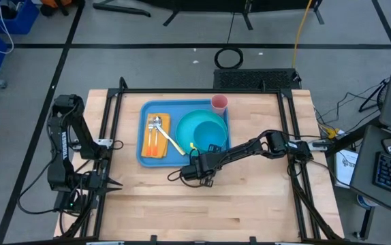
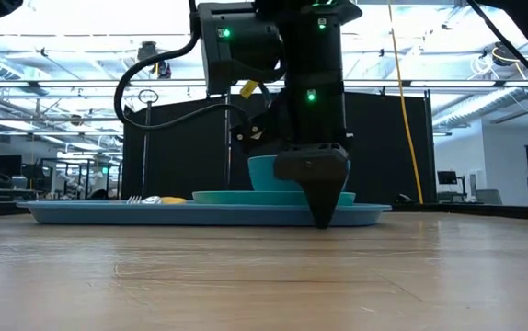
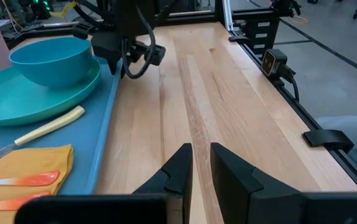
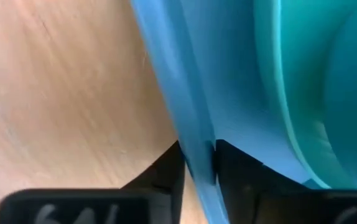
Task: Set up tray
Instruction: Adjust the blue serving tray
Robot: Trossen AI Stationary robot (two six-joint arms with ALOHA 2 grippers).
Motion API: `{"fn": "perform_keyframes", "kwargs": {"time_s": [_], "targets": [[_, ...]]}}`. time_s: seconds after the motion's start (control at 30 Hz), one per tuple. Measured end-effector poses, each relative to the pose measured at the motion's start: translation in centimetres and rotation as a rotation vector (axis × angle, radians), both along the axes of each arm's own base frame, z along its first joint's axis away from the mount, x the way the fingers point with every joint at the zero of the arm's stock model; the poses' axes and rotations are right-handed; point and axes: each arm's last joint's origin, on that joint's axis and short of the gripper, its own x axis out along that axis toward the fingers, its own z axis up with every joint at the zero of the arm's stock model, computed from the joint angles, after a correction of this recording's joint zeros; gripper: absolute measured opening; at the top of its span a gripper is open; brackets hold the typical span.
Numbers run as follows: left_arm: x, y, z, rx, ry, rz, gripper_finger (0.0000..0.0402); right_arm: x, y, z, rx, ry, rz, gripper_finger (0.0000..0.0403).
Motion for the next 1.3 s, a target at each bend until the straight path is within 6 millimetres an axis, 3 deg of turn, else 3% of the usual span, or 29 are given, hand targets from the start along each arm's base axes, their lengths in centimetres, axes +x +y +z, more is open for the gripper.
{"fn": "perform_keyframes", "kwargs": {"time_s": [0.17,0.6,0.9,1.3], "targets": [[0.0,0.0,0.0,0.000,0.000,0.000,0.0063,0.0,0.0,-0.1,-0.005,0.012,0.032,0.0036],[0.0,-0.1,0.0,-0.012,0.001,0.000,0.0063,-0.6,1.4,-0.3,-0.023,0.032,0.036,0.0038],[0.0,-0.1,0.0,-0.015,0.000,0.000,0.0063,-1.6,3.7,-0.3,-0.024,0.058,0.031,0.0035],[0.0,-0.1,0.1,-0.012,-0.027,-0.001,0.0063,-3.5,8.4,-0.2,-0.030,0.080,0.131,0.0028]]}}
